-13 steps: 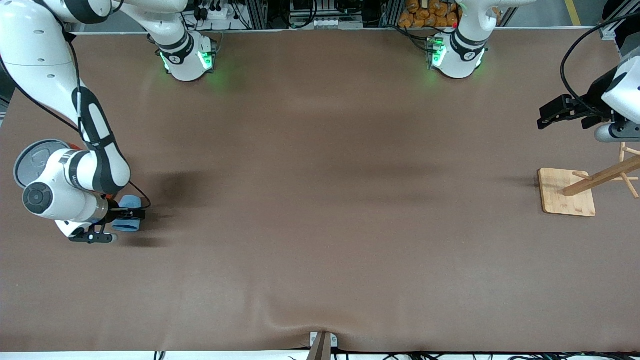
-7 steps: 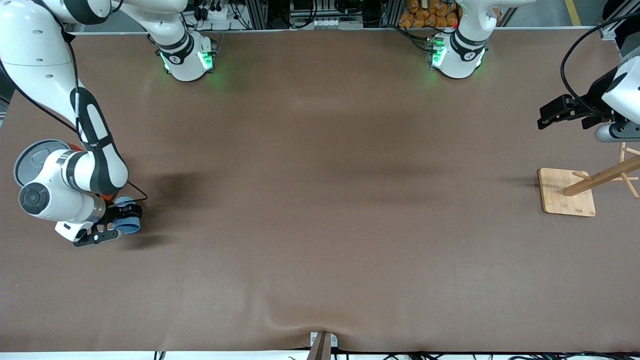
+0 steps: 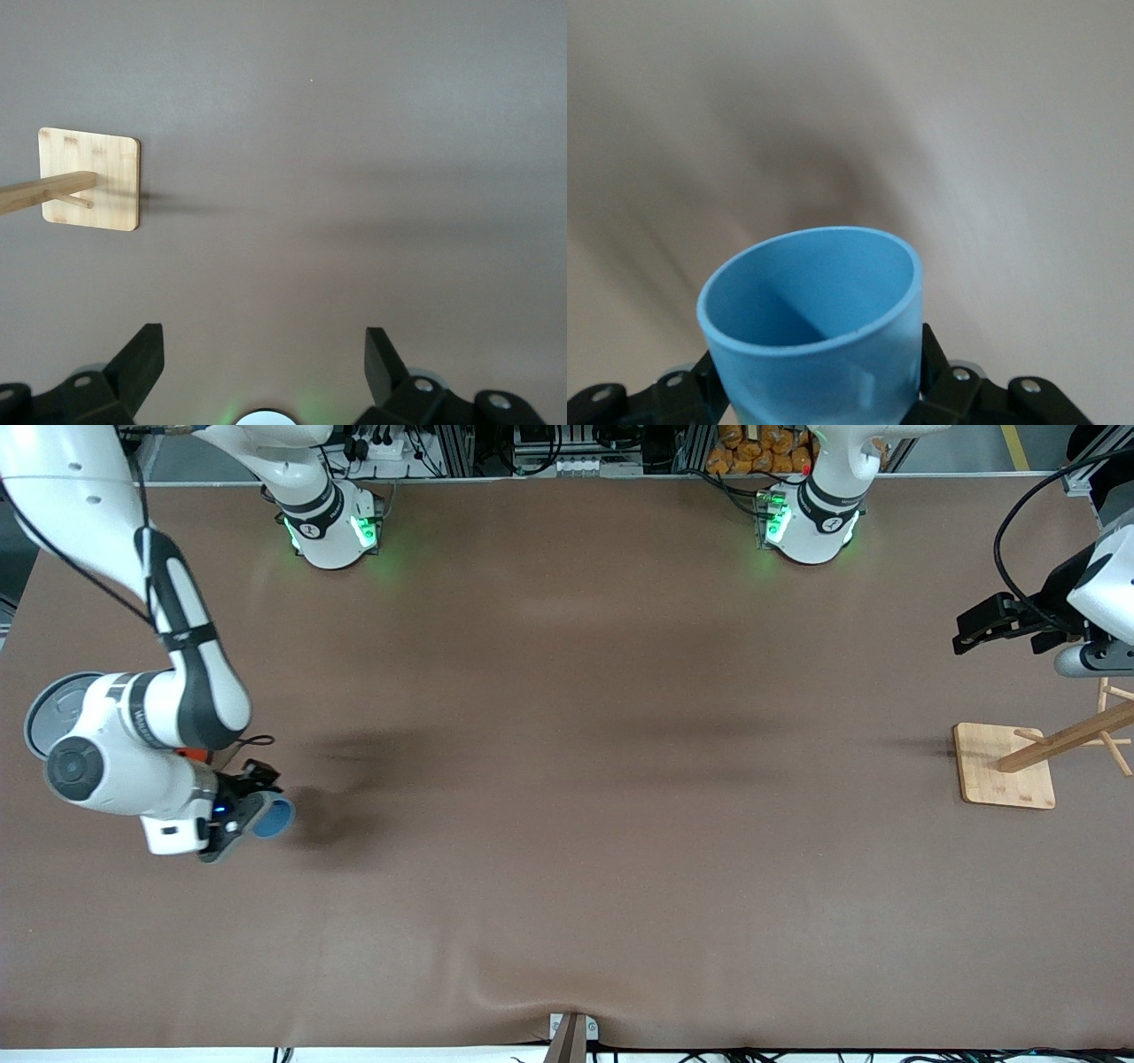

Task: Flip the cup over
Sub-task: 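Carry the blue cup with the right gripper to the table's middle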

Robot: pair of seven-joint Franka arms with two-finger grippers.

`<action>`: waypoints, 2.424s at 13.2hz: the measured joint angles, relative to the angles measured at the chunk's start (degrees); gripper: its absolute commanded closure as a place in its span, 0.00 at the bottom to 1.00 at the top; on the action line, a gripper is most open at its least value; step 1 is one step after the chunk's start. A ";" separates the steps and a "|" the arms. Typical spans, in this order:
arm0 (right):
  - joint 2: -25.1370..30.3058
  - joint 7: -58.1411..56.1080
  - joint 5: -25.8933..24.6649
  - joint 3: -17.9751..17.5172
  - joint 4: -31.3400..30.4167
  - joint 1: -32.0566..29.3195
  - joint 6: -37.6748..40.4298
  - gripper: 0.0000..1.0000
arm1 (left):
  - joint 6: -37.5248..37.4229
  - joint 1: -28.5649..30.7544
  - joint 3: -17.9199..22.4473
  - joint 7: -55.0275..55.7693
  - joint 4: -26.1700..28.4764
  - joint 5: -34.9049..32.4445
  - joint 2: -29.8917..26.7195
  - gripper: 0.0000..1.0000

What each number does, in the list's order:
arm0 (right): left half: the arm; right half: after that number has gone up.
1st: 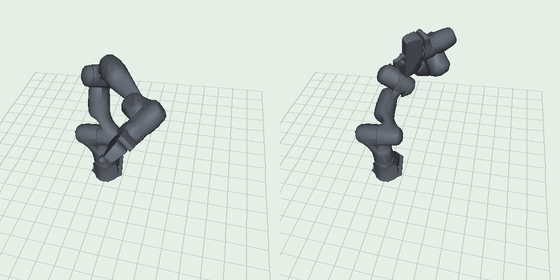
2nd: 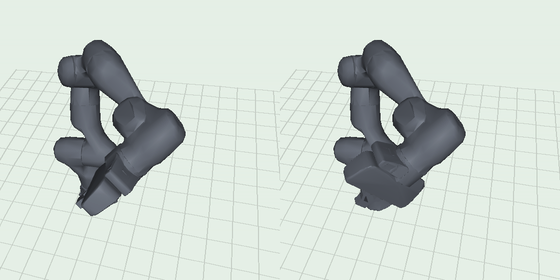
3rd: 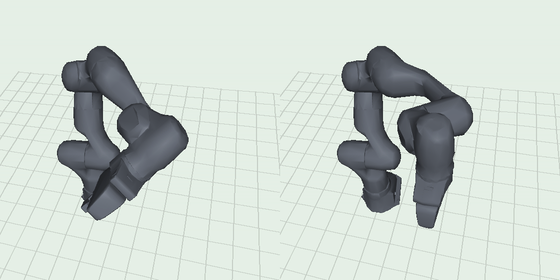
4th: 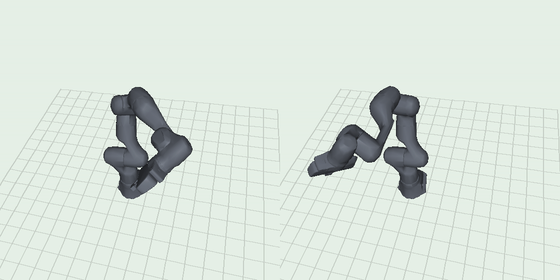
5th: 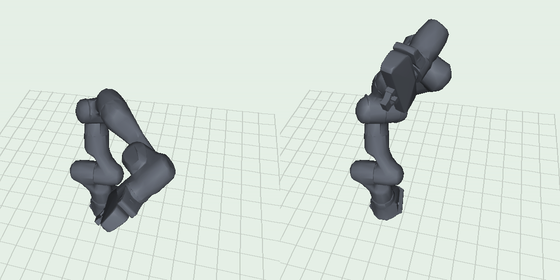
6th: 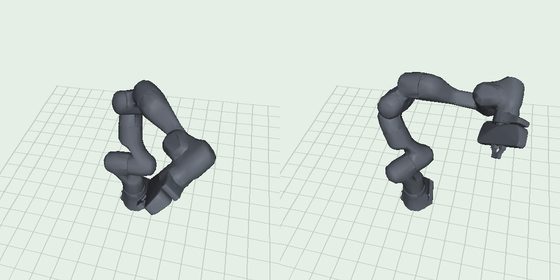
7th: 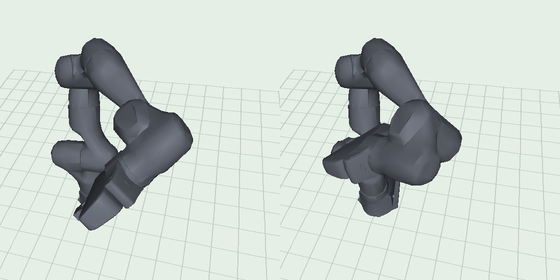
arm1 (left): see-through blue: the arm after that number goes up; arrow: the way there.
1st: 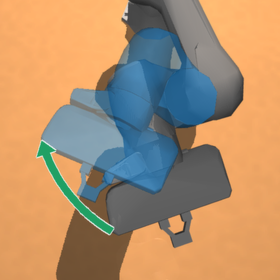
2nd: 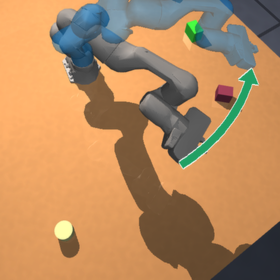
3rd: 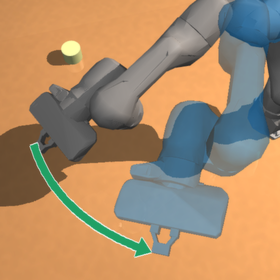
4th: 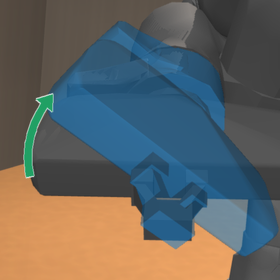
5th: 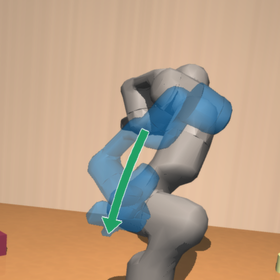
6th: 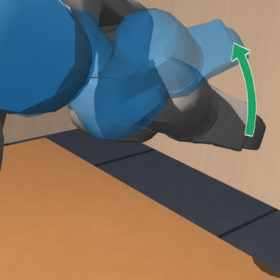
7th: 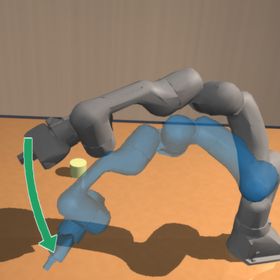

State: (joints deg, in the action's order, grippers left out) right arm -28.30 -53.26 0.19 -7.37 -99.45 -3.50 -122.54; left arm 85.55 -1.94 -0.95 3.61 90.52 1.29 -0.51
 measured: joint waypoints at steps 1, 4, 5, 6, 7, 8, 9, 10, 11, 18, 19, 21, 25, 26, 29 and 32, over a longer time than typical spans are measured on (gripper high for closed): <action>0.00 -0.41 -0.01 -2.05 0.31 1.24 -0.17 0.67 | 0.00 0.00 0.00 0.00 0.00 0.00 0.00 0.00; -0.21 -0.58 -0.03 -4.56 0.60 9.90 -3.17 0.67 | 0.00 0.01 0.02 0.00 0.00 0.00 0.01 0.00; -0.64 -0.35 -0.03 -4.66 0.61 13.53 -4.85 0.67 | 0.00 0.02 0.03 0.00 0.00 0.00 0.03 0.00; -1.46 -0.10 -0.04 -4.65 0.69 16.64 -6.80 0.67 | 0.00 0.03 0.04 0.00 0.01 0.00 0.05 0.00; -2.69 0.04 -0.04 -4.65 1.00 19.31 -8.46 0.67 | 0.00 0.03 0.04 0.00 0.02 0.00 0.12 0.00; -4.39 0.07 -0.05 -4.60 1.83 21.69 -9.54 0.67 | 0.00 0.04 0.04 0.00 0.03 0.00 0.24 0.00; -6.26 0.08 -0.07 -4.51 3.25 23.82 -10.08 0.67 | 0.00 0.04 0.04 0.00 0.03 0.00 0.37 0.00; -8.27 0.89 -0.07 -4.35 5.01 25.88 -10.45 0.67 | 0.00 0.05 0.04 0.00 0.03 0.00 0.50 0.00; -10.14 2.60 -0.13 -4.22 6.53 27.69 -11.14 0.67 | 0.00 0.05 0.04 0.00 0.03 0.00 0.61 0.00; -20.57 12.98 -7.49 -1.00 17.01 39.81 -16.12 0.38 | 0.00 0.05 0.04 0.00 0.03 0.00 0.88 0.00; -21.47 13.29 -7.57 0.38 18.51 41.56 -15.97 0.00 | 0.00 0.05 0.04 0.00 0.04 0.00 0.98 0.00; -22.25 13.48 -7.63 1.71 19.99 43.47 -14.98 0.00 | 0.00 0.05 0.04 0.00 0.04 0.00 1.10 0.00; -21.86 13.48 -7.71 1.78 22.13 43.73 -9.75 0.00 | 0.00 0.05 0.03 0.00 0.04 0.00 1.15 0.00; -21.32 13.68 -7.70 1.59 22.72 43.76 -8.16 0.00 | 0.00 0.05 0.03 0.00 0.04 0.00 1.17 0.00; -18.11 20.15 -7.69 1.24 23.84 44.63 -3.40 0.00 | 0.00 0.05 0.03 0.00 0.03 0.00 1.23 0.00; -12.75 26.82 -7.69 1.42 24.13 45.39 3.63 0.00 | 0.00 0.05 0.03 0.00 0.03 0.00 1.25 0.00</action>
State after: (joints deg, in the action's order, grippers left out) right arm -41.05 -26.44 -7.50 -5.96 -75.32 41.89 -118.91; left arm 85.54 -1.88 -0.92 3.61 90.55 1.29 0.75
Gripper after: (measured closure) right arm 0.000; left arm 0.000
